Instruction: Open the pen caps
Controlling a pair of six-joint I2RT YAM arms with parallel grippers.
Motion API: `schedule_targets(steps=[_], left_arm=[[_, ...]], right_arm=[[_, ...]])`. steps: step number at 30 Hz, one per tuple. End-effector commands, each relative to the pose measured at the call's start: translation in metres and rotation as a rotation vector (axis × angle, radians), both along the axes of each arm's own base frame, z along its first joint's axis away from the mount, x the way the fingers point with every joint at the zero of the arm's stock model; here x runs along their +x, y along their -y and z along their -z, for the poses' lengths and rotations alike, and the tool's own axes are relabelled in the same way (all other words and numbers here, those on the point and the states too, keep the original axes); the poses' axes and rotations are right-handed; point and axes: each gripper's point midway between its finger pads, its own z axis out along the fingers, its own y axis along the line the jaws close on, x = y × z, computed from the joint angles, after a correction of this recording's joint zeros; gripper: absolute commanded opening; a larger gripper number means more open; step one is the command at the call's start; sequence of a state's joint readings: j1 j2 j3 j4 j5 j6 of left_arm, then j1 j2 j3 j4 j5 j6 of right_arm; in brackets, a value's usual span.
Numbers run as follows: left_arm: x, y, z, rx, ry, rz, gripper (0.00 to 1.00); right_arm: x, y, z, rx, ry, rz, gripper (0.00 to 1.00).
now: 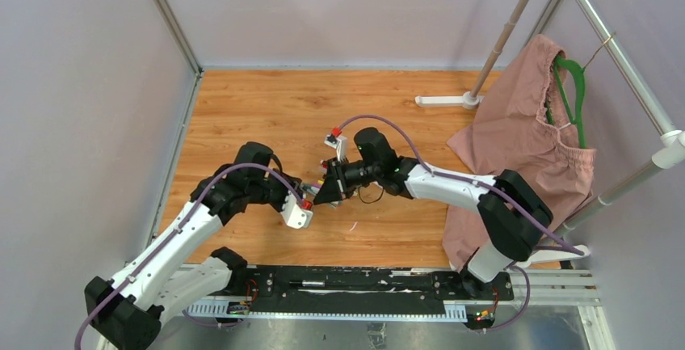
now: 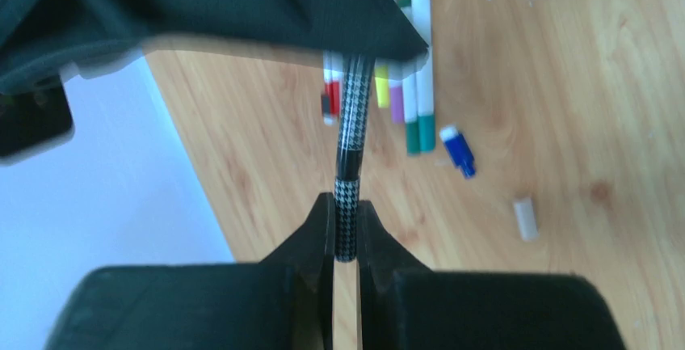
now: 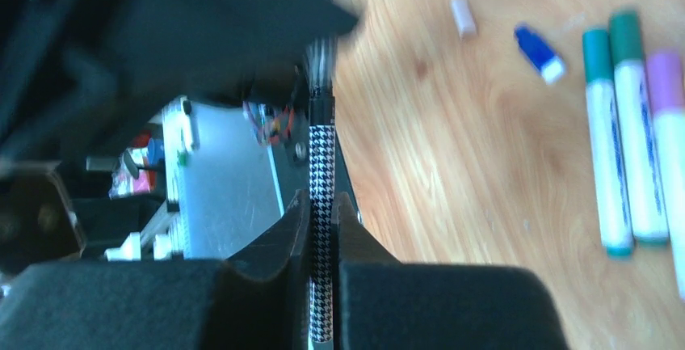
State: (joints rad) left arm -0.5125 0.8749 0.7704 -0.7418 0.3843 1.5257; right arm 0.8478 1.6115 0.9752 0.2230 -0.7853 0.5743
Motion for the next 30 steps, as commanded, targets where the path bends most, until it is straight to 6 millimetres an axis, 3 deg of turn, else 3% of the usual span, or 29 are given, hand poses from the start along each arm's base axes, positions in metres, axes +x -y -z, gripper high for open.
schedule_targets(steps=[1,7,10,13,17,22,30], left_arm=[[0.04,-0.046,-0.009,0.145,0.12,-0.233,0.0],[0.051,-0.057,-0.016,0.165,0.145,-0.267,0.0],[0.048,-0.057,-0.009,0.161,0.091,-0.281,0.0],[0.037,-0.051,0.005,0.137,-0.009,-0.276,0.0],[0.02,-0.051,0.034,0.201,-0.143,-0.237,0.0],[0.026,-0.04,0.046,0.23,-0.245,-0.254,0.0],[0.013,-0.033,0.073,0.256,-0.359,-0.235,0.0]], right_arm=[[-0.035,0.044,0.029,-0.143,-0.118,-0.017,0.0],[-0.052,0.075,0.043,-0.241,-0.116,0.007,0.0],[-0.047,0.085,0.042,-0.263,-0.065,0.046,0.0],[-0.026,0.098,0.043,-0.323,0.057,0.13,0.0],[0.021,0.126,0.059,-0.469,0.196,0.333,0.0],[0.064,0.147,0.075,-0.633,0.355,0.432,0.0],[0.095,0.147,0.102,-0.705,0.366,0.424,0.0]])
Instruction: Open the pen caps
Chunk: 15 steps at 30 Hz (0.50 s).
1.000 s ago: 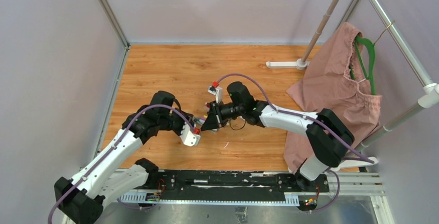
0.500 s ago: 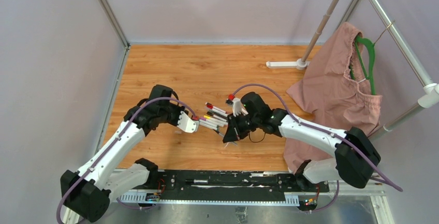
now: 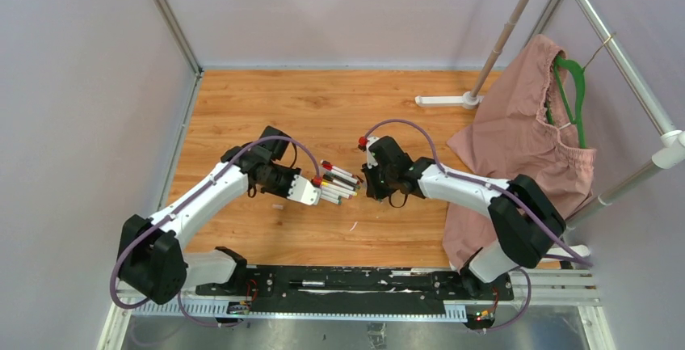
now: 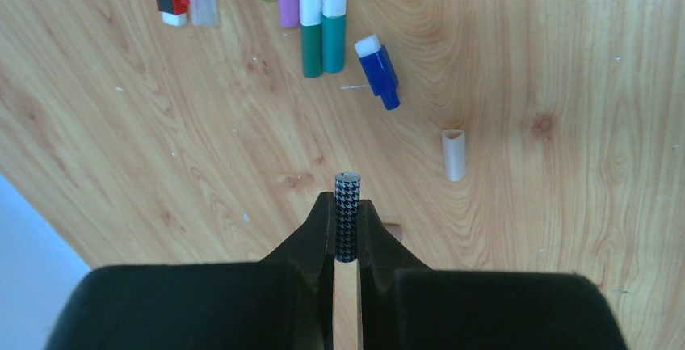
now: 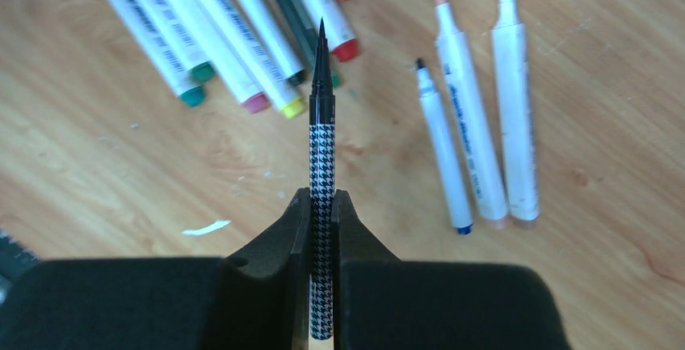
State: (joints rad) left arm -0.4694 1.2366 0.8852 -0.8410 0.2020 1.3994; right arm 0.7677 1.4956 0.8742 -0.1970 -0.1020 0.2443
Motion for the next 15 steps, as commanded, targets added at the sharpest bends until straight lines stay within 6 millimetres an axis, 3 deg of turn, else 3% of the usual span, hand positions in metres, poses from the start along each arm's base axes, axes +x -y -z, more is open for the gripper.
schedule_targets(steps=[1,7,12,15], left_arm=[[-0.014,0.005,0.01,-0.021,-0.079,-0.006,0.0],[-0.018,0.01,0.023,-0.028,-0.158,-0.036,0.0],[-0.031,0.011,0.036,-0.025,-0.209,-0.015,0.0],[-0.037,0.008,0.046,-0.006,-0.231,-0.012,0.0]], right_arm=[[0.026,0.014,0.011,-0.075,0.042,0.023,0.0],[0.029,0.021,0.025,-0.121,0.028,0.028,0.03],[0.024,0.024,0.023,-0.111,0.025,0.041,0.23],[0.022,0.023,0.016,-0.086,0.034,0.046,0.29]])
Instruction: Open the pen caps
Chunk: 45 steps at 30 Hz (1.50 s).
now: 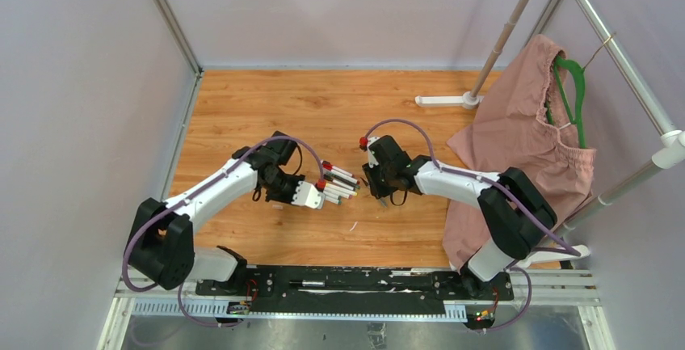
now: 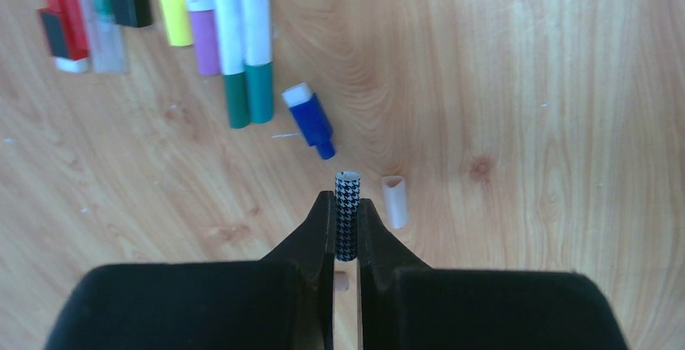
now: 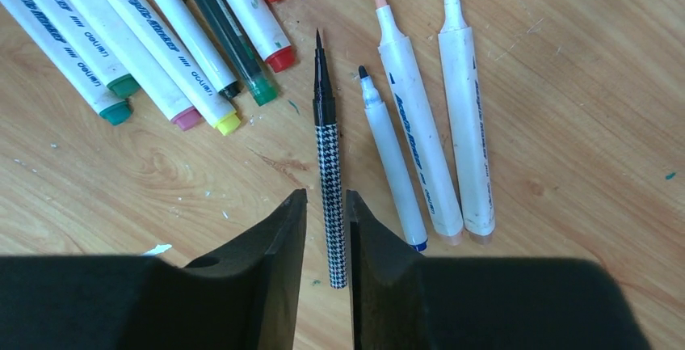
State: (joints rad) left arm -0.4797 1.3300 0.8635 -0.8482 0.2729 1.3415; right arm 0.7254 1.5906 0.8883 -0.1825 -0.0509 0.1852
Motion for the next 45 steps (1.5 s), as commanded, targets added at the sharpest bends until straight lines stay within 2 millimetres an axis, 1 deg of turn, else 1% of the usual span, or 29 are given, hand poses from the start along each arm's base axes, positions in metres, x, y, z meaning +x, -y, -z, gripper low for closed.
schedule_targets(steps=[1,4,7,10,11,12,13,17,21,24,28,31,32,35,36,37,40,43,45], left_arm=[[-0.018,0.0,0.016,0.006,-0.071,0.011,0.0],[-0.021,-0.001,0.023,0.015,-0.087,0.01,0.0],[-0.023,-0.001,0.029,0.018,-0.096,0.008,0.0],[-0.026,-0.002,0.033,0.026,-0.106,0.007,0.01],[-0.026,-0.002,0.034,0.027,-0.112,0.004,0.05],[-0.026,-0.002,0.035,0.026,-0.114,-0.002,0.12],[-0.027,-0.002,0.036,0.027,-0.119,-0.008,0.18],[-0.024,0.0,0.034,0.019,-0.113,-0.013,0.34],[-0.017,0.003,0.023,0.003,-0.082,-0.039,0.41],[-0.011,0.003,0.013,-0.005,-0.052,-0.071,0.43],[-0.005,0.005,-0.012,-0.05,-0.043,-0.139,0.44],[0.002,0.005,-0.034,-0.119,-0.075,-0.227,0.45],[0.003,0.006,-0.041,-0.156,-0.101,-0.266,0.45],[0.012,-0.003,-0.056,-0.22,-0.138,-0.371,0.47],[0.017,-0.01,-0.059,-0.23,-0.137,-0.415,0.47],[0.02,-0.015,-0.062,-0.24,-0.134,-0.444,0.47],[0.028,-0.029,-0.069,-0.281,-0.125,-0.518,0.47],[0.035,-0.039,-0.073,-0.299,-0.128,-0.596,0.47],[0.036,-0.042,-0.075,-0.31,-0.131,-0.623,0.47]], right_arm=[[0.002,0.005,-0.014,0.026,0.035,0.021,0.32],[0.001,0.002,-0.027,0.065,0.049,0.028,0.36],[-0.001,0.0,-0.043,0.109,0.066,0.035,0.37],[-0.003,0.0,-0.054,0.133,0.078,0.038,0.37],[-0.004,0.0,-0.056,0.138,0.079,0.039,0.37],[-0.005,0.0,-0.059,0.142,0.083,0.039,0.38],[-0.005,0.001,-0.061,0.144,0.087,0.041,0.38],[-0.005,0.0,-0.065,0.151,0.091,0.034,0.39],[-0.002,-0.005,-0.065,0.144,0.084,0.009,0.41],[0.008,-0.014,-0.067,0.137,0.092,-0.015,0.41],[0.029,-0.033,-0.064,0.115,0.092,-0.058,0.42],[0.047,-0.05,-0.058,0.096,0.087,-0.092,0.43],[0.056,-0.058,-0.059,0.099,0.092,-0.101,0.43],[0.069,-0.074,-0.046,0.092,0.064,-0.125,0.42],[0.072,-0.078,-0.042,0.093,0.056,-0.133,0.42],[0.074,-0.082,-0.034,0.089,0.041,-0.139,0.42],[0.077,-0.096,-0.028,0.103,0.022,-0.162,0.41],[0.077,-0.103,-0.019,0.102,0.003,-0.175,0.4],[0.077,-0.106,-0.015,0.098,-0.004,-0.179,0.38]])
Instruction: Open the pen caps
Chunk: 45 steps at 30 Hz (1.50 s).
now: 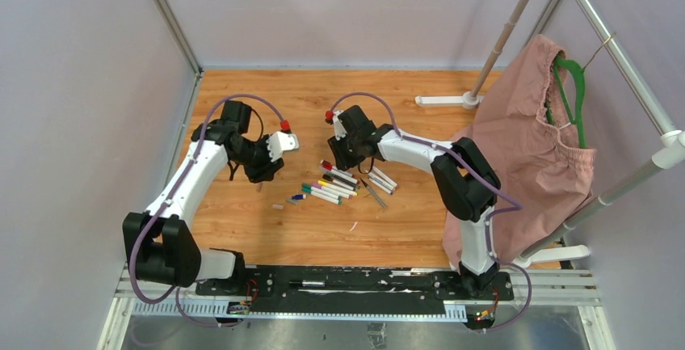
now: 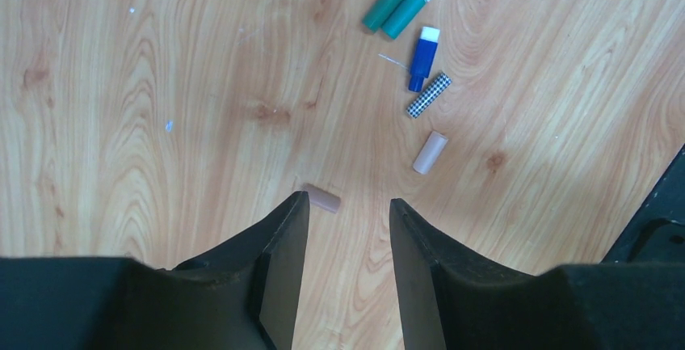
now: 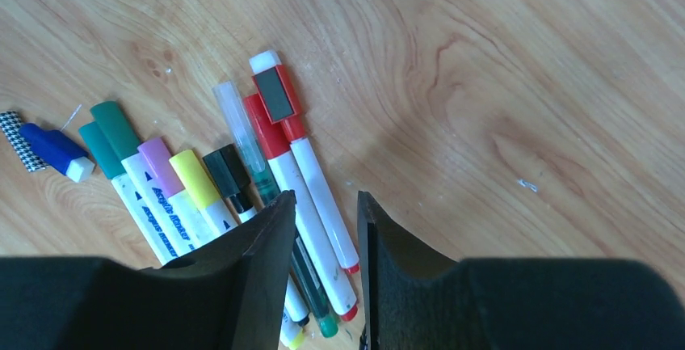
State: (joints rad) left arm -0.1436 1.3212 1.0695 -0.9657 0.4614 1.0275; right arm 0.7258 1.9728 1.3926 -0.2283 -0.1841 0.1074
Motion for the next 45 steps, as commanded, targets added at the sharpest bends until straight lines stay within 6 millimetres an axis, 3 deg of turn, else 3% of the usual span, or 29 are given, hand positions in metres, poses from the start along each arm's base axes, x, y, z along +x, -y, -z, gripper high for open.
schedule_targets(steps=[1,12,22,27,29,34,38,41,45], left_arm=[[-0.002,0.0,-0.014,-0.065,-0.022,-0.068,0.47],[-0.008,0.003,-0.019,-0.092,-0.013,-0.079,0.47],[-0.008,0.004,-0.023,-0.102,-0.005,-0.085,0.47],[-0.008,0.005,-0.022,-0.107,-0.011,-0.082,0.47],[-0.008,0.006,-0.021,-0.109,-0.015,-0.078,0.47],[-0.007,0.007,-0.024,-0.114,-0.003,-0.068,0.47],[-0.004,0.01,-0.035,-0.131,0.041,-0.037,0.47],[-0.004,0.016,-0.045,-0.156,0.089,0.018,0.47],[-0.011,0.027,-0.061,-0.193,0.208,0.17,0.47]], right_arm=[[-0.004,-0.007,0.005,-0.008,-0.025,-0.037,0.38],[-0.003,-0.005,0.023,-0.05,-0.036,-0.045,0.3],[-0.015,-0.007,0.044,-0.116,-0.039,-0.072,0.3],[-0.009,-0.007,0.042,-0.121,-0.02,-0.058,0.08],[-0.003,-0.009,0.032,-0.114,0.006,-0.05,0.0],[0.011,-0.013,-0.002,-0.069,0.073,-0.04,0.0],[0.012,-0.016,-0.04,0.007,0.11,-0.043,0.0],[-0.007,-0.025,-0.07,0.119,0.062,-0.088,0.0],[-0.051,-0.037,-0.107,0.295,-0.081,-0.183,0.0]])
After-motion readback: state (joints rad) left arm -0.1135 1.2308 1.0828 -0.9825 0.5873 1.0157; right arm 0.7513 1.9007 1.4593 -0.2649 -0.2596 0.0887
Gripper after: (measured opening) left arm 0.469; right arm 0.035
